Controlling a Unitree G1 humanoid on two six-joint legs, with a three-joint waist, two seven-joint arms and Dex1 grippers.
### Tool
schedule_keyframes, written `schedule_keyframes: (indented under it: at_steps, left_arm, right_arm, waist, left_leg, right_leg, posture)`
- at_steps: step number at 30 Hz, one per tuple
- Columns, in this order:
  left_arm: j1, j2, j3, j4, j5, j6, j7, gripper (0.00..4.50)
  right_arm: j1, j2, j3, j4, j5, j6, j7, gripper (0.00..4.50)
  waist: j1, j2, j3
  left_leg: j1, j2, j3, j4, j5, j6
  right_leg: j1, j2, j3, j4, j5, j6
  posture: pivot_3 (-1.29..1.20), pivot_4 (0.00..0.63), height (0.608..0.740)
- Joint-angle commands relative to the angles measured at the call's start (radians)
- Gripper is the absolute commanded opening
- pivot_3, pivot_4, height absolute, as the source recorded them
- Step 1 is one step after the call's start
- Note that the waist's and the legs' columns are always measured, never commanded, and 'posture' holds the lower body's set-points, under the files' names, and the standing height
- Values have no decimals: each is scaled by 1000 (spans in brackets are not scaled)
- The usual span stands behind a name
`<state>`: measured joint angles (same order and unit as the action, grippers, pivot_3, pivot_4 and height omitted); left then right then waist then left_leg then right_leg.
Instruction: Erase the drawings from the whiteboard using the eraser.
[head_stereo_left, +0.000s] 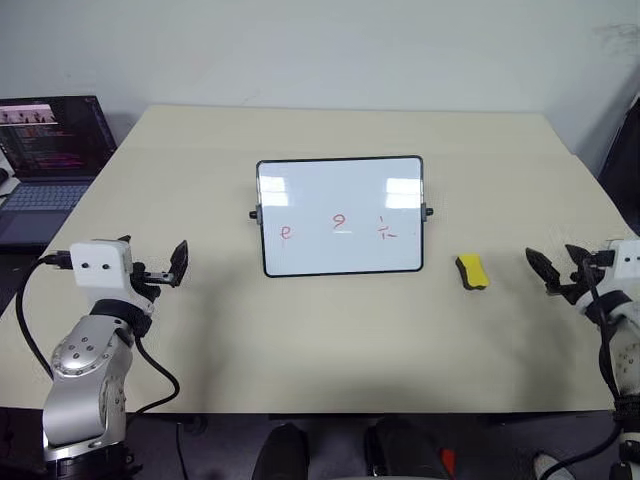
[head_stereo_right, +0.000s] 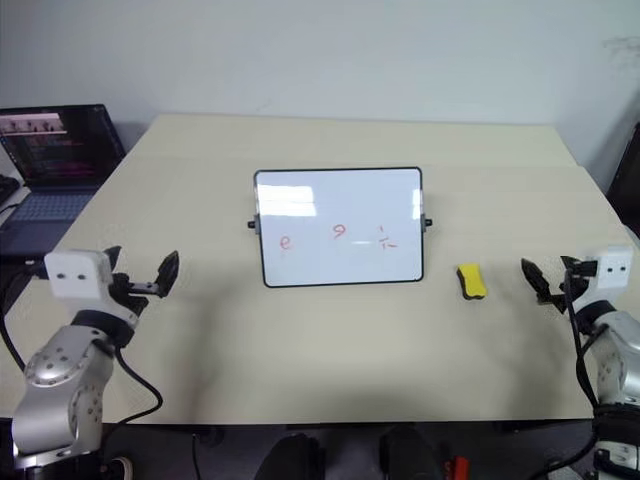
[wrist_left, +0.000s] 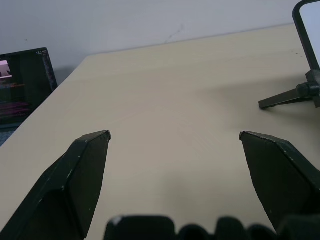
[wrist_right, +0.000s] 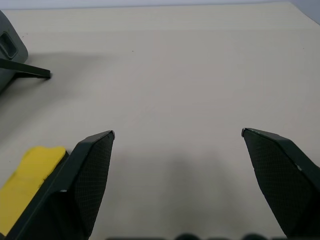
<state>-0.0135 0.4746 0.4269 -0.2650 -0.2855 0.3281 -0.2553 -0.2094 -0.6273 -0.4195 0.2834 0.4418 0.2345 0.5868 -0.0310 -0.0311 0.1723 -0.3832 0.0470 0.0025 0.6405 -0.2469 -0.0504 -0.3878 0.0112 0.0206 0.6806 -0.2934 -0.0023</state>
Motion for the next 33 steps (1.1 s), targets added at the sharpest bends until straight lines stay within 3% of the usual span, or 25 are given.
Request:
schedule_keyframes:
  at_steps: [1,11,17,25,29,33]
  left_arm:
    - [-10,-9,-7,12,24,-30,15,4500]
    - [-53,11,28,61,18,-46,10,4500]
    - [-82,79,90,64,-54,-37,-65,4500]
    - [-136,261,39,36,-204,80,-347,4500]
    - [-109,311,36,-31,-291,167,-438,4500]
    - [-124,365,-64,-160,-383,256,-557,4500]
  right_arm:
    - [-27,-10,-9,-21,-11,-4,-17,4458]
    - [-57,5,-19,-113,-5,18,-82,4458]
    - [-91,20,-32,-177,57,144,-130,4458]
    - [38,-3,36,-568,151,458,-194,4458]
    - [59,22,37,-672,180,611,-280,4458]
    - [25,48,34,-695,217,672,-307,4458]
  waist:
    - [0,0,0]
    - [1,0,0]
    - [1,0,0]
    - [4,0,0]
    - [0,-1,1]
    - [0,-2,3]
  left_leg:
    - [0,0,0,0,0,0]
    - [0,0,0,0,0,0]
    - [0,1,0,0,0,0]
    - [-1,0,0,-1,-1,-1]
    - [-2,1,-1,-2,-2,-3]
    - [-1,1,0,-2,-2,-3]
  right_leg:
    - [0,0,0,0,0,0]
    - [0,0,0,0,0,0]
    - [-1,0,0,0,0,0]
    - [-1,0,-1,-1,-1,2]
    - [-2,-1,1,-1,-2,3]
    - [-2,0,0,0,-3,3]
  posture:
    - [0,150,740]
    - [0,150,740]
    - [0,150,740]
    - [0,150,740]
    - [0,150,740]
    - [0,150,740]
